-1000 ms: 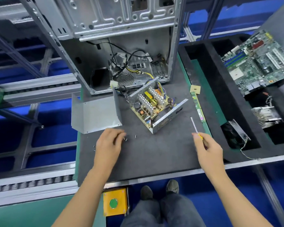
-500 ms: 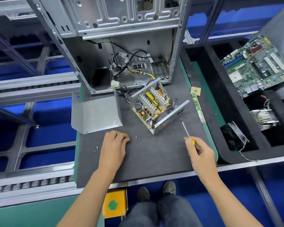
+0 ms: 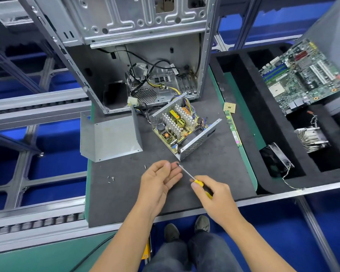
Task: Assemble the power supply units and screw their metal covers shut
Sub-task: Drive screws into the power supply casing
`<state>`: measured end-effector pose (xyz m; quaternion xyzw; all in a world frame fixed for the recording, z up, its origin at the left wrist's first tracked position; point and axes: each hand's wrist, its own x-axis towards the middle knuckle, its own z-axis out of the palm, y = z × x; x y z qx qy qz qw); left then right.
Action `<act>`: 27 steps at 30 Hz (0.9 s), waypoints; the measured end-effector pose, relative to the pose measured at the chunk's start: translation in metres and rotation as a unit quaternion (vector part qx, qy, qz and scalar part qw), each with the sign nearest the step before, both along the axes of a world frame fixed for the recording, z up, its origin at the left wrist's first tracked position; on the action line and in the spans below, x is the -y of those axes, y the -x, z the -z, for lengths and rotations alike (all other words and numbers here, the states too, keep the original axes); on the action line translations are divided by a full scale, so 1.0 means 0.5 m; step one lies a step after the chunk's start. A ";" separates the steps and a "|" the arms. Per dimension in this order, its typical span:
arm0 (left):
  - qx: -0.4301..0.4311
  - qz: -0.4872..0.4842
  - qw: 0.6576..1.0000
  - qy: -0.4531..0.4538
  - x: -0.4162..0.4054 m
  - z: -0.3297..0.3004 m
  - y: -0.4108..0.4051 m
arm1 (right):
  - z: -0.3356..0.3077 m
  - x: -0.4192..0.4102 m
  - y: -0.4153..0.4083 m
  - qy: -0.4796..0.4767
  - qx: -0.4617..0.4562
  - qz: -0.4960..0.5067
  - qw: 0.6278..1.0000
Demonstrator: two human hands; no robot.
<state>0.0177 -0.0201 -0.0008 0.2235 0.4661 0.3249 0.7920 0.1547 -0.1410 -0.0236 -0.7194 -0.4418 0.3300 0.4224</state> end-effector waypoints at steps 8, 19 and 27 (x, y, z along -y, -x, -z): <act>0.037 -0.006 0.999 0.035 0.004 0.013 0.002 | -0.006 -0.008 0.007 0.003 0.004 -0.008 1.000; 0.035 0.000 0.999 0.009 0.000 0.018 -0.001 | -0.016 -0.018 -0.003 0.030 -0.047 -0.024 0.998; 0.058 -0.004 0.998 0.025 0.006 0.023 -0.004 | -0.010 -0.012 -0.003 0.035 -0.068 -0.005 0.997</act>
